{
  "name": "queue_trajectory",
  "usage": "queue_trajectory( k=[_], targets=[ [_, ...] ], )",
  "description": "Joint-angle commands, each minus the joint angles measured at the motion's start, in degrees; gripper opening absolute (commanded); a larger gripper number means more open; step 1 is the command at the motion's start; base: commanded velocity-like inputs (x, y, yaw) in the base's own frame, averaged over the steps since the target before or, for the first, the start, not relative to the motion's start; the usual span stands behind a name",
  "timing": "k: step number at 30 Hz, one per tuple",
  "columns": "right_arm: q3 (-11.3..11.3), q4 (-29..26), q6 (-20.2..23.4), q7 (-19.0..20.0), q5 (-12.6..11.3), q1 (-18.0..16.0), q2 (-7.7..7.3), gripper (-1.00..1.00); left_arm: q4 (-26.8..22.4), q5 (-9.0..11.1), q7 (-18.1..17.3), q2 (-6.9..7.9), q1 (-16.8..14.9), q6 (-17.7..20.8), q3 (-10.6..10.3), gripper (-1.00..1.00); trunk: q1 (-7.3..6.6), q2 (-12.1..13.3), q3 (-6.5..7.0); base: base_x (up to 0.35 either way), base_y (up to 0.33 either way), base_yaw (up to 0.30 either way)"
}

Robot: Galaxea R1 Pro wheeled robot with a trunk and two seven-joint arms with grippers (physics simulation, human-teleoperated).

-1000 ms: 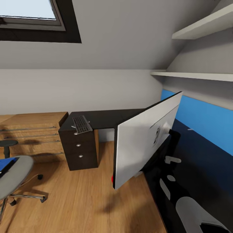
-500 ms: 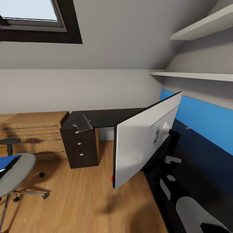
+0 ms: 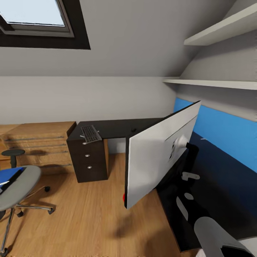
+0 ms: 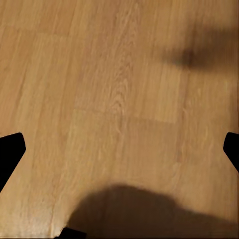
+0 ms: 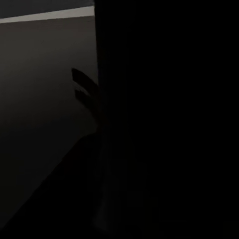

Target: In the bedroom, organize the workspace by keeping the computer under the desk, ensuring the monitor is on the desk, placing the keyboard on the desk next to the monitor, placing the mouse on the desk next to the keyboard, moving the folder from the swivel chair onto the desk next to the mouse, stacking the notebook on top of the folder with the pen on top of the notebook, and positioning the swivel chair next to the desk.

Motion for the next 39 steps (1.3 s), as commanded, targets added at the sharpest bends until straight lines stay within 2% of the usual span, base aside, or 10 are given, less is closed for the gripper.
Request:
queue_trajectory(
  k=[1,17,28,39],
  targets=[
    [-0.7,3.7,-0.2,0.0,-0.4,0.0,-0.01,-1.0,0.0,0.1,0.1,-0.03,0.0,-0.2,0.1,1.0,-0.02,0.0,-0.07,-0.19,-0.13,0.0],
    [-0.7,3.8,-0.2,0.0,-0.4,0.0,0.04,-1.0,0.0,0.1,0.1,-0.03,0.0,-0.2,0.1,1.0,-0.02,0.0,-0.07,-0.178,-0.167,0.0],
    [-0.7,3.8,-0.2,0.0,-0.4,0.0,0.03,-1.0,0.0,0.1,0.1,-0.03,0.0,-0.1,0.1,1.0,-0.02,0.0,-0.07,-0.027,-0.298,0.0],
    [-0.7,3.8,-0.2,0.0,-0.4,0.0,0.06,-1.0,0.0,0.1,0.1,-0.03,0.0,-0.2,0.1,1.0,-0.02,0.0,-0.07,-0.001,-0.05,0.0]
  ],
)
